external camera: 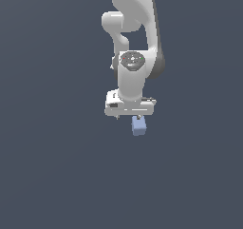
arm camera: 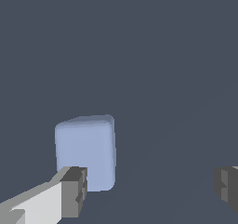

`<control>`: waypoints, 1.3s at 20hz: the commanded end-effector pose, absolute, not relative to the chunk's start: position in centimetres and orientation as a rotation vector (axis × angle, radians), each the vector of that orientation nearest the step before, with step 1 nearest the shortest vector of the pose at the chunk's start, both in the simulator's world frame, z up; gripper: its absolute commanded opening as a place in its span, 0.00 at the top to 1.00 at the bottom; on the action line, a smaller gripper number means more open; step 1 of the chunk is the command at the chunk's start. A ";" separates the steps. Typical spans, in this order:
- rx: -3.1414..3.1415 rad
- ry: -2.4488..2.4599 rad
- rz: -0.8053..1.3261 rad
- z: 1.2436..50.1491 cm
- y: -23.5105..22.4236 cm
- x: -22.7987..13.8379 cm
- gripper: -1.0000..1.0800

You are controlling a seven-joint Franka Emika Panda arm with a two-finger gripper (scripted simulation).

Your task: Pick up the object and move it to a goal position.

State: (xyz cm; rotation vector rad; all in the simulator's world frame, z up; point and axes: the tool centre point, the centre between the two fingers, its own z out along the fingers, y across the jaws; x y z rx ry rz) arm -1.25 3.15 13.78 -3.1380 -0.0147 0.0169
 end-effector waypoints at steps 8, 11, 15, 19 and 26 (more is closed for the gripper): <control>-3.140 -0.111 0.001 10.6 8.8 -2.4 0.04; -3.139 -0.112 0.003 10.6 8.8 -2.4 0.04; -3.139 -0.112 0.003 10.0 8.8 -2.4 0.04; -3.139 -0.113 0.002 8.4 8.9 -2.5 0.04; -3.140 -0.114 0.000 5.7 9.0 -2.5 0.04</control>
